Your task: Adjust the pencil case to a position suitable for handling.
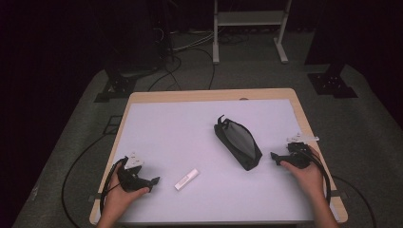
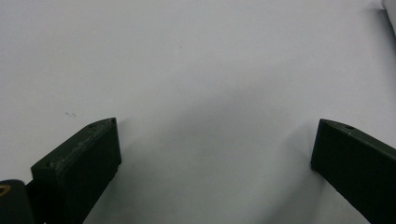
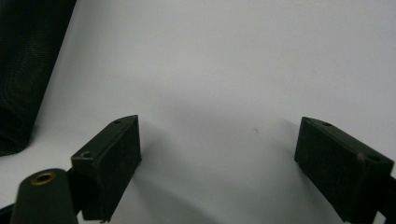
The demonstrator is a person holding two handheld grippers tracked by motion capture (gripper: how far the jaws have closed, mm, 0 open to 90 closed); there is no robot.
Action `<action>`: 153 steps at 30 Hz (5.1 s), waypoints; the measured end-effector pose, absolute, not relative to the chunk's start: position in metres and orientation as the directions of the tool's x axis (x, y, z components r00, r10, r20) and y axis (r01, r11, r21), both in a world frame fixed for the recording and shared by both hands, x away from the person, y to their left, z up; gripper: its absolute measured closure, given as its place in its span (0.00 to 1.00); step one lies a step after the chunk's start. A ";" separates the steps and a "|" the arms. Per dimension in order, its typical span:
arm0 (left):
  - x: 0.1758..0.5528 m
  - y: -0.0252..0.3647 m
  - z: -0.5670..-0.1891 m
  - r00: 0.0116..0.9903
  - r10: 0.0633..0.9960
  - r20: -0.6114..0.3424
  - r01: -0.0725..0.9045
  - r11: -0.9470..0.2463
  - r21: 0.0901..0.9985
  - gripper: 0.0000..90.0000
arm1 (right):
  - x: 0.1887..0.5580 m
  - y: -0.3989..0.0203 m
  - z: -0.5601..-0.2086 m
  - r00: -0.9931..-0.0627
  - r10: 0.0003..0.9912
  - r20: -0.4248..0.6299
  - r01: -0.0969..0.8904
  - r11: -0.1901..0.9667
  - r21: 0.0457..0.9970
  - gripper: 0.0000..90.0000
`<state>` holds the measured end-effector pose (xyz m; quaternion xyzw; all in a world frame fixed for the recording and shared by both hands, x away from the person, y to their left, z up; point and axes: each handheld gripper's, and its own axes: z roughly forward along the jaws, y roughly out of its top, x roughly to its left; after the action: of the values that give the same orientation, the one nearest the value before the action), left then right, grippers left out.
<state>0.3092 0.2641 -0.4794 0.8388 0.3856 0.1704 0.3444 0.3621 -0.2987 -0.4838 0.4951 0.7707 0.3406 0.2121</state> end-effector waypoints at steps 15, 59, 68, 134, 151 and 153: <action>0.309 0.264 -0.479 0.645 0.764 0.020 0.529 -0.465 0.710 0.01 | 0.359 -0.295 -0.479 -0.440 0.898 0.011 0.613 0.292 0.734 0.39; 0.309 0.264 -0.480 0.645 0.764 0.019 0.530 -0.465 0.709 0.01 | 0.373 -0.275 -0.431 -0.497 0.865 0.074 0.581 0.268 0.768 0.41; 0.309 0.264 -0.480 0.645 0.764 0.020 0.530 -0.466 0.709 0.01 | 0.378 -0.269 -0.420 -0.514 0.854 0.076 0.560 0.267 0.785 0.42; 0.310 0.264 -0.480 0.645 0.764 0.020 0.531 -0.467 0.708 0.01 | 0.405 -0.210 -0.427 -0.584 0.801 0.131 0.599 0.316 0.736 0.85; 0.309 0.264 -0.480 0.645 0.764 0.019 0.530 -0.465 0.709 0.01 | 0.399 -0.213 -0.420 -0.571 0.809 0.138 0.591 0.288 0.754 0.98; 0.309 0.264 -0.480 0.645 0.764 0.019 0.530 -0.466 0.708 0.01 | 0.399 -0.215 -0.419 -0.573 0.807 0.143 0.588 0.284 0.757 0.98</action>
<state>0.3095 0.2643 -0.4797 0.8391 0.3855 0.1697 0.3442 0.3985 -0.2149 -0.4186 0.4417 0.7896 0.4039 0.1353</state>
